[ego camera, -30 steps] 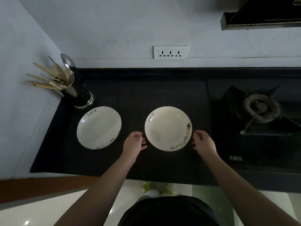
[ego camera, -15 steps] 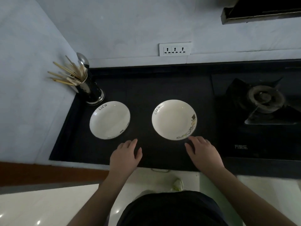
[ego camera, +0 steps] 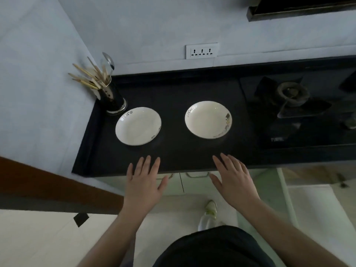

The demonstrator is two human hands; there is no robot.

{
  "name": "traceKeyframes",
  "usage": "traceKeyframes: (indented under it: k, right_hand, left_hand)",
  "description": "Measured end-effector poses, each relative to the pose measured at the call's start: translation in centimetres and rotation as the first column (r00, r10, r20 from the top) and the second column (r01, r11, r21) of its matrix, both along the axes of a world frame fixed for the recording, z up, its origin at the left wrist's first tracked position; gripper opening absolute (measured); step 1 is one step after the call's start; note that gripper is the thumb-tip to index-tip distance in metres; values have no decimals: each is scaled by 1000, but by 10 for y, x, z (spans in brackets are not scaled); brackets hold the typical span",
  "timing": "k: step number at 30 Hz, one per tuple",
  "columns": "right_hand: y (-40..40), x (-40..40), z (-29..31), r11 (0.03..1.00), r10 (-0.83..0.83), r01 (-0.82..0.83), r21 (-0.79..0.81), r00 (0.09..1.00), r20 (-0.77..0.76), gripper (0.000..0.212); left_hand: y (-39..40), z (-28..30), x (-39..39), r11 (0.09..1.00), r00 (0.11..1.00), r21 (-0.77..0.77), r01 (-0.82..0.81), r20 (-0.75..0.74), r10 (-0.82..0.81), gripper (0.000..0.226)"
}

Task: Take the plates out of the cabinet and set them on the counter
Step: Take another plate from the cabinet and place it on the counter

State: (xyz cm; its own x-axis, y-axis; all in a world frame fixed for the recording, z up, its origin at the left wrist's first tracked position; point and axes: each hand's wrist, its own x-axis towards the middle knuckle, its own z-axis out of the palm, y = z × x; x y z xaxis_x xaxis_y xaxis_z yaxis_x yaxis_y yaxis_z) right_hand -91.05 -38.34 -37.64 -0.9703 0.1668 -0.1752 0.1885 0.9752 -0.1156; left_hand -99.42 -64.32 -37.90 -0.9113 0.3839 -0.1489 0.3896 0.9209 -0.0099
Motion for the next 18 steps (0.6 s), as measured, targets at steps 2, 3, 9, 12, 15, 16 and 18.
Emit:
traceKeyframes:
  k: [2,3,9,12,15,16,18]
  right_hand:
    - [-16,23,6,999,-37,37,-28,999,8,64]
    - [-24,37,8,998,-60,60,-36,998,8,64]
    - [-43,126,19,970,-240,240,-37,971,0,62]
    - [-35,175,24,922,-386,385,-47,922,-33,59]
    - [-23,224,30,860,-510,507,-52,858,-64,59]
    - [-20,239,32,837,-547,543,-61,834,-71,59]
    - [-14,264,35,793,-609,605,-72,788,-84,61]
  left_hand:
    - [-20,1,14,1000,1000,-6,27,11,-27,70]
    - [-27,2,21,999,999,-4,42,7,-42,69]
    - [-31,5,58,982,982,30,185,25,-185,70]
    - [-6,9,74,951,955,102,291,23,-295,67]
    - [31,18,91,904,917,166,393,-1,-399,66]
    - [43,22,98,884,901,186,429,-15,-434,66]
    - [68,29,114,843,865,210,495,-33,-500,66]
